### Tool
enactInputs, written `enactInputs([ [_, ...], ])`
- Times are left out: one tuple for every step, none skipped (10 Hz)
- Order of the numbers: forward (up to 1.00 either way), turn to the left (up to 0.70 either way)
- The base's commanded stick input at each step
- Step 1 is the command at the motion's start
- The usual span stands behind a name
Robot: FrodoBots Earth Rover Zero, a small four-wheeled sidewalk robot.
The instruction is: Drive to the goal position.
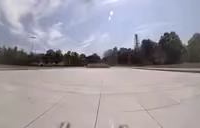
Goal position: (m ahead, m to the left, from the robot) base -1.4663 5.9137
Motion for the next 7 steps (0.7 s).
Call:
enactInputs([
  [0.7,0.0],
  [0.7,0.0],
  [0.7,0.0],
  [0.7,0.0],
  [0.7,0.0],
  [0.7,0.0],
  [0.7,0.0],
])
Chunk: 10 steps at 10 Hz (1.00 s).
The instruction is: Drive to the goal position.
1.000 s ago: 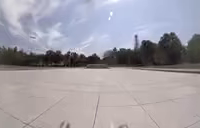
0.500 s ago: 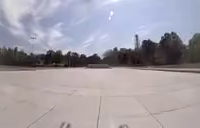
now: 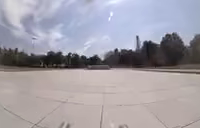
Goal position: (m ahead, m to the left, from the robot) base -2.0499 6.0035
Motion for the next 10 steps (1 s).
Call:
enactInputs([
  [0.7,0.0],
  [0.7,0.0],
  [0.7,0.0],
  [0.7,0.0],
  [0.7,0.0],
  [0.7,0.0],
  [0.7,0.0],
  [0.7,0.0],
  [0.7,0.0],
  [0.7,0.0],
])
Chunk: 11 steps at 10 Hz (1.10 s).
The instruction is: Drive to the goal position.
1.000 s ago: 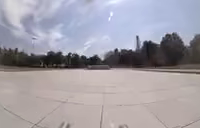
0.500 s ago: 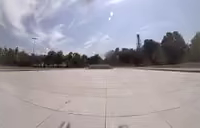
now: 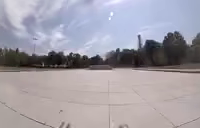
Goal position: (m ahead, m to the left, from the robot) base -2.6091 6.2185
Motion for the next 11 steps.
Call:
enactInputs([
  [0.7,0.0],
  [0.7,0.0],
  [0.7,0.0],
  [0.7,0.0],
  [0.7,0.0],
  [0.7,0.0],
  [0.7,0.0],
  [0.7,0.0],
  [0.7,0.0],
  [0.7,0.0],
  [0.7,0.0],
])
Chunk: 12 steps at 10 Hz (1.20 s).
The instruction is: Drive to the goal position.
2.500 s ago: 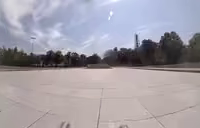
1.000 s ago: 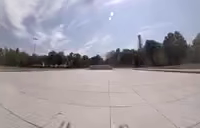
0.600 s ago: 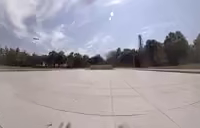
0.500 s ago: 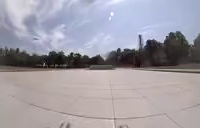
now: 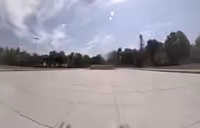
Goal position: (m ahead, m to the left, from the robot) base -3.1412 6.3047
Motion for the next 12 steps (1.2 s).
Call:
enactInputs([
  [0.7,0.0],
  [0.7,0.0],
  [0.7,0.0],
  [0.7,0.0],
  [0.7,0.0],
  [0.7,0.0],
  [0.7,0.0],
  [0.7,0.0],
  [0.7,0.0],
  [0.7,0.0],
  [0.7,0.0],
  [0.7,0.0],
])
